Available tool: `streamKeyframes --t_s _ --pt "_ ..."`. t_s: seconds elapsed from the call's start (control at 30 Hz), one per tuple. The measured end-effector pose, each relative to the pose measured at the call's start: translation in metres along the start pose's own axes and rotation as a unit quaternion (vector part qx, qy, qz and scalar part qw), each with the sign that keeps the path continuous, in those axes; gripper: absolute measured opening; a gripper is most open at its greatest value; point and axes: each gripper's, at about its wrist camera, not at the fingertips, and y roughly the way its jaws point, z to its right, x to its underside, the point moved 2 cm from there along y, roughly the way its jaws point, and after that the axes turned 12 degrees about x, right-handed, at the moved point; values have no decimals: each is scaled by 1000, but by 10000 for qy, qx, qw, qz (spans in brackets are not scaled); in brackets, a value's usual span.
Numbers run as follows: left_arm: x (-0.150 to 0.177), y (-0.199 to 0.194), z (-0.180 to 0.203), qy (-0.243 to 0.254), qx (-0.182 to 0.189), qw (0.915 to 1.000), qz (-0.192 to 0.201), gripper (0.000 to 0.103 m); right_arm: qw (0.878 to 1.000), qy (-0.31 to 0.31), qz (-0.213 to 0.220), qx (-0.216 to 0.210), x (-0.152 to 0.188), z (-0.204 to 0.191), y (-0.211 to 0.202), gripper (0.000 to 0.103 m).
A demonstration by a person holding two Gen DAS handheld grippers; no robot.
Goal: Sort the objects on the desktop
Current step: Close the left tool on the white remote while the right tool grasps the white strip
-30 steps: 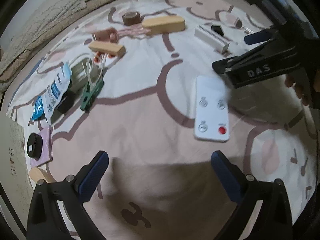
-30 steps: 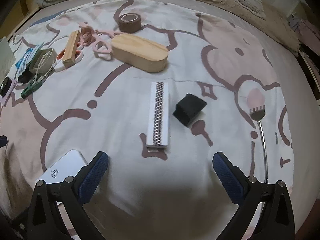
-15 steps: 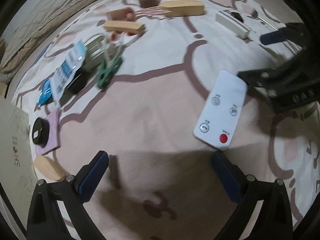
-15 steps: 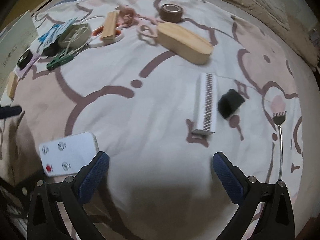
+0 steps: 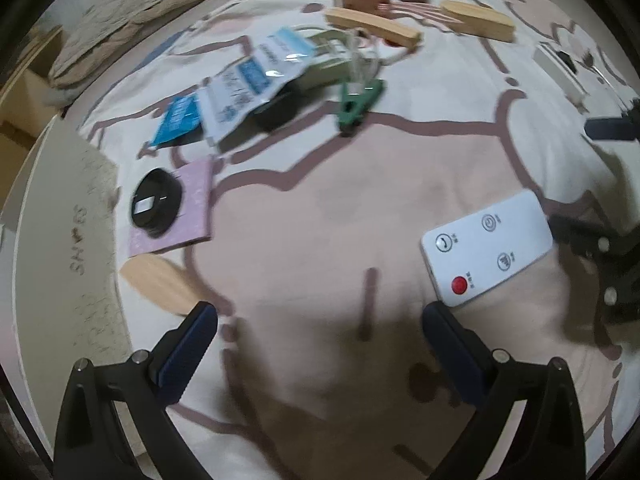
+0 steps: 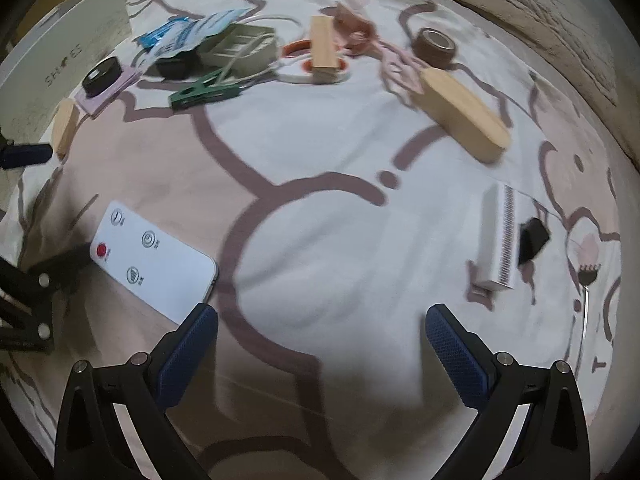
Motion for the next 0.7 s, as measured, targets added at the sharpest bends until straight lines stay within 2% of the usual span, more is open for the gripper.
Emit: streamKeyframes --t_s 0.13,0.2,0.3,0.37,0.47,0.53,0.6,0.63,0.7 --pt "0 -3 -15 -179 -134 9997 -90 103 9995 -197 87 -224 -4 -15 -5 103" --pt "0 -7 -22 -276 -201 9994 -106 103 9991 -291 223 -195 -6 -15 -12 103" --pt "6 -15 -27 -500 -33 9987 -55 103 9986 -190 478 -156 -12 3 -24 103" --pt "4 -22 -31 -715 290 9969 122 103 9982 58 594 -41 -15 15 -31 103" --pt "-5 -26 -31 -880 751 9927 347 103 9950 716 694 65 -21 62 -19 103" --pt "-12 -29 -25 -931 1087 9885 483 103 9900 1222 708 66 -1 81 -30 103" --pt "-16 -30 -15 -916 1282 9861 523 103 9840 1628 695 187 -12 104 -22 103" --pt "-17 -30 -7 -890 1384 9849 543 103 9811 1803 675 212 -16 112 -16 101" --pt "-20 -30 8 -811 1509 9836 566 103 9767 2046 634 110 -15 129 -11 74"
